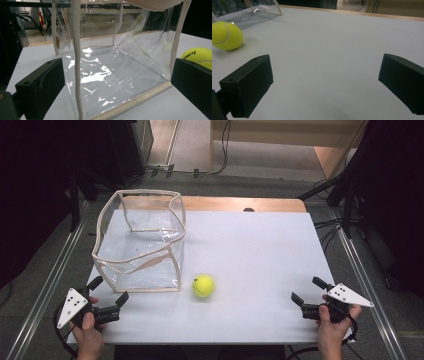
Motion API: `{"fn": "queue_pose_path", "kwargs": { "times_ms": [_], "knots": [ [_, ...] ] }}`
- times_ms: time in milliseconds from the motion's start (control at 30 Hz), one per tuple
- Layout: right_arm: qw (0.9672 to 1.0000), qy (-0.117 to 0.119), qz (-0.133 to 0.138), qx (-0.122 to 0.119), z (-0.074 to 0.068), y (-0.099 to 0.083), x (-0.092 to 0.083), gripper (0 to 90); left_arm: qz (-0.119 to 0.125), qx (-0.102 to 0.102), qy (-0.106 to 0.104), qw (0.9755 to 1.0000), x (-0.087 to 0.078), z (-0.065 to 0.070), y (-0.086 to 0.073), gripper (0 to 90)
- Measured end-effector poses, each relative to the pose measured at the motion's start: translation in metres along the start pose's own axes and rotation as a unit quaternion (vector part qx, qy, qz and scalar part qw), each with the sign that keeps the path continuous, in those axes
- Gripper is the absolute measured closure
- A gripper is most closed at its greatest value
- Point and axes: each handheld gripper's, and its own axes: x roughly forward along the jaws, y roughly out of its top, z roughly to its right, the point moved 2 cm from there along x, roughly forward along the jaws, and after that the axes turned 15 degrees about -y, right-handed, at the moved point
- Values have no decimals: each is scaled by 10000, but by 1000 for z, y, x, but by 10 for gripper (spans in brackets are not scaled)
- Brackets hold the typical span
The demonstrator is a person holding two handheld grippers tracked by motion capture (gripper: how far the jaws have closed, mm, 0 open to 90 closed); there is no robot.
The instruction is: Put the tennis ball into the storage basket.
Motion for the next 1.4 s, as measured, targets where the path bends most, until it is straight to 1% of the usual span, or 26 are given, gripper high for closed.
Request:
{"fn": "queue_pose_path", "kwargs": {
  "times_ms": [67,167,200,233,300,400,433,467,500,533,600,633,700,800,967,1300,1367,1400],
  "knots": [
    [10000,38,22,2,0,2,0,0,-6,12,3,10000,0,0,0,0],
    [9998,157,87,28,-1,7,-2,0,-5,11,-2,10000,0,1,0,0],
    [9998,157,87,28,-1,7,-2,0,-9,17,0,10000,0,1,0,0],
    [9997,232,85,-33,-3,10,-2,0,-12,22,5,10000,0,1,0,0],
    [9997,222,40,-36,-5,11,-3,0,-5,19,9,10000,0,1,0,0],
    [9990,388,-43,-227,-10,16,-1,0,-18,38,13,10000,1,1,0,0],
    [9983,465,-100,-326,-14,19,0,0,-23,40,13,10000,1,2,0,0],
    [9983,465,-100,-326,-14,19,0,0,-23,37,13,10000,1,2,0,0],
    [9976,513,-164,-425,-19,23,2,0,-21,37,8,10000,1,1,0,0],
    [9976,513,-164,-425,-19,23,2,0,-16,34,12,10000,0,1,0,0],
    [9966,544,-234,-573,-25,26,4,0,-14,21,8,10000,1,1,0,0],
    [9966,544,-234,-573,-25,26,4,0,-14,21,8,10000,1,1,0,0],
    [9955,595,-326,-655,-31,31,7,0,-8,24,-2,10000,1,1,0,0],
    [9946,626,-373,-735,-35,34,11,0,-11,32,-11,10000,0,1,0,0],
    [9930,716,-440,-829,-41,41,15,0,1,28,-11,10000,1,1,0,0],
    [9919,755,-541,-861,-46,48,18,0,-24,49,-5,10000,1,2,0,0],
    [9906,834,-603,-898,-48,49,19,0,-26,48,-6,10000,1,2,0,0],
    [9906,834,-603,-898,-48,49,19,0,-26,48,-6,10000,1,2,0,0]
  ]
}}
